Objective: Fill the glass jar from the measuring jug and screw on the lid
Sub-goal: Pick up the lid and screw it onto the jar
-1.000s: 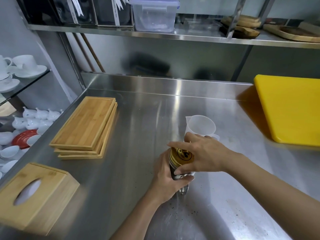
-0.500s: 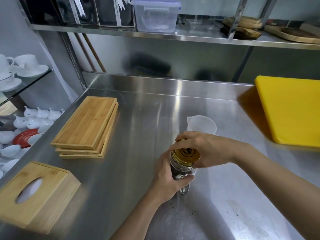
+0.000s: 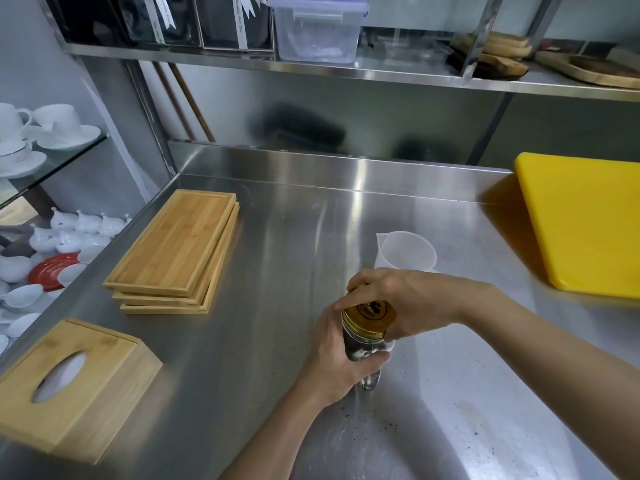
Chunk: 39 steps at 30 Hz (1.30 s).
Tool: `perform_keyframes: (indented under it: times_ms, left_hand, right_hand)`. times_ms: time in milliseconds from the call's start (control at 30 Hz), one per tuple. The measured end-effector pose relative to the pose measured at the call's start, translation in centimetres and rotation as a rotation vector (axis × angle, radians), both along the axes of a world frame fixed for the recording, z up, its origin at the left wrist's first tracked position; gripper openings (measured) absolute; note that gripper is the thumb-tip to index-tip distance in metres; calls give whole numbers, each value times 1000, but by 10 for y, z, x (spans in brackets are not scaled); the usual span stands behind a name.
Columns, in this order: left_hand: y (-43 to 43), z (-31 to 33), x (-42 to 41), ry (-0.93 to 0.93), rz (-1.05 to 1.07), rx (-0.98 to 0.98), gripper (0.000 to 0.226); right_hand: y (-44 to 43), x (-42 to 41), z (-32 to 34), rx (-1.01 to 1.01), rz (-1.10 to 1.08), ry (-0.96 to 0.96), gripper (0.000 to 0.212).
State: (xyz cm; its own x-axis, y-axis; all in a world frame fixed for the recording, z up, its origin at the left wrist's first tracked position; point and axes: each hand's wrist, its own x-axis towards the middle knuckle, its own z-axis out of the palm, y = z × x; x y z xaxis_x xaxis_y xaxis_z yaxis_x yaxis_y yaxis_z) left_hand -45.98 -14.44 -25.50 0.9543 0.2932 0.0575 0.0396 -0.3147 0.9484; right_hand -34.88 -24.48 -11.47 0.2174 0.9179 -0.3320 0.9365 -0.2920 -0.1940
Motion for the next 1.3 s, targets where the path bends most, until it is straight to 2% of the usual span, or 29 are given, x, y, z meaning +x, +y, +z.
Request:
perform_keyframes:
  times_ms: [100, 167, 233, 400, 700, 1033, 1133, 1200, 1300]
  left_hand:
    - [1, -1, 1, -4, -9, 2, 82]
    - [1, -2, 2, -14, -8, -23, 79]
    - [0, -3, 3, -12, -1, -45, 78]
    - [1, 0, 1, -4, -13, -2, 82]
    - [-1, -1, 5, -16, 0, -44, 77]
    - [-1, -4, 9, -8, 10, -70, 79]
    - [-1, -3, 7, -9, 4, -43, 76]
    - [-2, -2, 7, -21, 3, -59, 72]
    - [-2, -2, 8, -35, 9, -97, 71]
  right_hand:
    - [2, -3, -2, -25, -104, -93, 66]
    - [3, -6, -5, -32, -156, -235, 71]
    - [2, -6, -7, -3, -163, -284, 75]
    - [-2, -6, -1, -37, -77, -100, 74]
    - [0, -4, 8, -54, 51, -7, 73]
    - [2, -6, 10, -72, 56, -32, 73]
    - [2, -8, 6, -105, -16, -97, 68]
    - [4, -10, 0, -112, -110, -219, 66]
    - [2, -8, -9, -92, -188, -381, 82]
